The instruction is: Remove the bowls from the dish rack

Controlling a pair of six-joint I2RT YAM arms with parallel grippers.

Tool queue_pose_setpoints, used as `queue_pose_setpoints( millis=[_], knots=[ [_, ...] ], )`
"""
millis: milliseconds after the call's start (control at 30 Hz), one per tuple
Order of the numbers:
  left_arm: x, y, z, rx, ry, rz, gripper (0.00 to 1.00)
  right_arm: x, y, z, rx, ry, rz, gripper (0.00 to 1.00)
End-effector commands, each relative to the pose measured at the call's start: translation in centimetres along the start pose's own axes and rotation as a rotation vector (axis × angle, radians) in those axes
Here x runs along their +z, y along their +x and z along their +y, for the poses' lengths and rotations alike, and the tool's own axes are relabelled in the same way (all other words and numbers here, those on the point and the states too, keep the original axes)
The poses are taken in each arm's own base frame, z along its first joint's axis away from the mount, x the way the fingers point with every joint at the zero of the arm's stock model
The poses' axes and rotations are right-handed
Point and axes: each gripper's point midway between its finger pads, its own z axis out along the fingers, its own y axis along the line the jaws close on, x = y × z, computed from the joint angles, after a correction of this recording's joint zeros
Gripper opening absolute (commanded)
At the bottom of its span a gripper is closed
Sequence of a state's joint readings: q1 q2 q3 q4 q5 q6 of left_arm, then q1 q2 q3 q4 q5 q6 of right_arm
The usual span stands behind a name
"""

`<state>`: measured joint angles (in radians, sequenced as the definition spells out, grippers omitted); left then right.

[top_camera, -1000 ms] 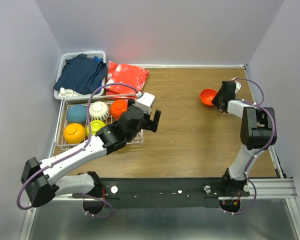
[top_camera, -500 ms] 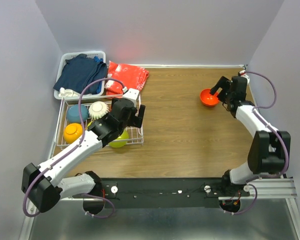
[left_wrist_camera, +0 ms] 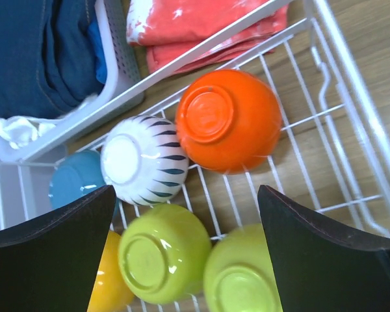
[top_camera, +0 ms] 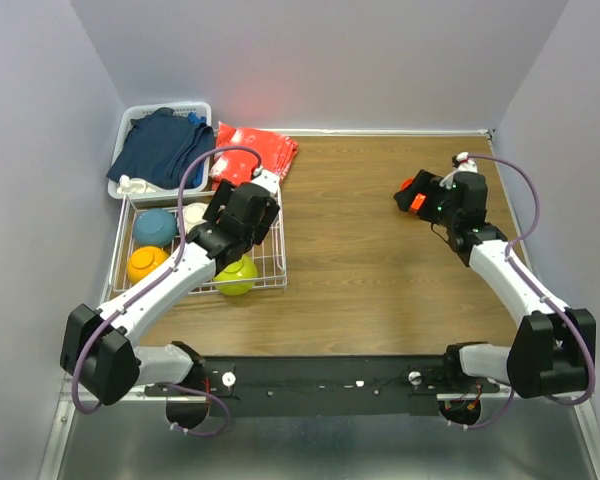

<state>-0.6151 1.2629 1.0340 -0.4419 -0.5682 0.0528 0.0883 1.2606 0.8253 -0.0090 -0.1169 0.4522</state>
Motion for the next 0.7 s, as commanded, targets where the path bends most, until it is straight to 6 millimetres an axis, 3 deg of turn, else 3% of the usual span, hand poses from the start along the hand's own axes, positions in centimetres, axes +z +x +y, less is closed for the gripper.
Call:
queue_pose_setpoints(
  millis=[0,167,433,533,667],
  knots=[
    [0.7,-0.3,2.1,0.152,-0.034,-0.081,0.99,-0.5,1.4,4.3,-0.116,-0.101,0.036,1.00],
    [1.3,-1.4,1.3,0.271,0.031,-0.176,0.99,-1.4,2.3,6.4,-0.149,-0.139,0.046,1.00],
    [5.1,1.3,0.3,0.446,0.064,-0.071,0.99,-2.5,2.6,7.9,-0.192,-0.145,0.027,1.00],
    [6.0,2.2,0.6,0.494,0.066,-0.042,0.99,-2.6,2.9,8.2,-0.207,-0.145,0.028,1.00],
    [6.6,3.1,-0.5,0.531,0.139,-0.034,0.99,-2.6,3.0,8.1,-0.221,-0.127,0.021,1.00]
  ],
)
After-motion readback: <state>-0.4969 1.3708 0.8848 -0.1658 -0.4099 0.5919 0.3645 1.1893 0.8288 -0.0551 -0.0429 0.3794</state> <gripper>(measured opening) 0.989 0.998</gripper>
